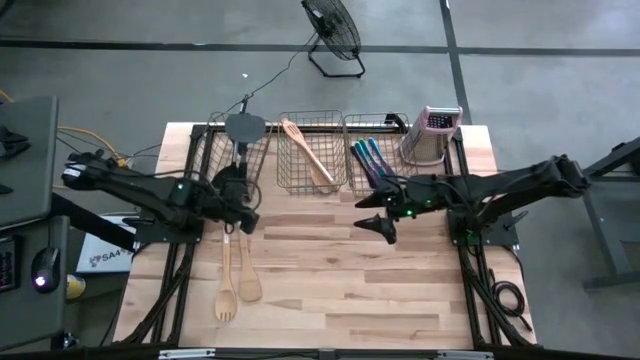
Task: Pick & Place Kitchen Items
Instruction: Put the brown serving spoon into the middle wire basket
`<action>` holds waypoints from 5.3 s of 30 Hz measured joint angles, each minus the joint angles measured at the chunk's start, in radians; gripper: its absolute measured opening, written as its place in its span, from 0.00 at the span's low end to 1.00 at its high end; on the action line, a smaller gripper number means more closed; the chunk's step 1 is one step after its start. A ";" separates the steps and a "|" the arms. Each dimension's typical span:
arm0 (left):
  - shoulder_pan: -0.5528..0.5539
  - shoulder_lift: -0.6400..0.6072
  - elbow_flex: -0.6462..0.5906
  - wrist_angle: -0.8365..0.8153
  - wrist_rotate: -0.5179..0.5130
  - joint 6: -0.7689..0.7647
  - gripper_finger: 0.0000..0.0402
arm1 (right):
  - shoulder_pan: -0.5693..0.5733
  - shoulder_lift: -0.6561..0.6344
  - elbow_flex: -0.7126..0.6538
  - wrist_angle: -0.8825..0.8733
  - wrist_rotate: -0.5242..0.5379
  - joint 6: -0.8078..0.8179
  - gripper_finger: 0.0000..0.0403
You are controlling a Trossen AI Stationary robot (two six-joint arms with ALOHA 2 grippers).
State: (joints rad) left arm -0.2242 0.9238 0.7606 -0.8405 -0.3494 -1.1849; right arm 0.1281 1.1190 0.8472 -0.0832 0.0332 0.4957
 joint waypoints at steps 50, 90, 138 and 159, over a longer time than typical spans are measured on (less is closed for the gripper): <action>-0.440 0.387 -0.082 0.046 0.448 -1.102 0.65 | 0.097 -0.322 -0.176 -0.070 -0.063 -0.085 0.71; -0.496 0.526 -0.079 0.164 0.448 -1.130 0.21 | 0.097 -0.322 -0.175 -0.071 -0.063 -0.101 0.71; -0.495 0.527 0.418 0.031 -0.211 -0.467 0.20 | 0.097 -0.322 -0.175 -0.062 -0.057 0.068 0.71; -0.155 0.526 0.524 0.117 -0.162 -0.016 0.20 | 0.094 -0.322 -0.175 -0.066 0.034 0.051 0.71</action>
State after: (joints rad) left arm -0.3792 1.4502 1.2846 -0.7240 -0.5110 -1.2009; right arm 0.2218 0.7975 0.6720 -0.1488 0.0668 0.5464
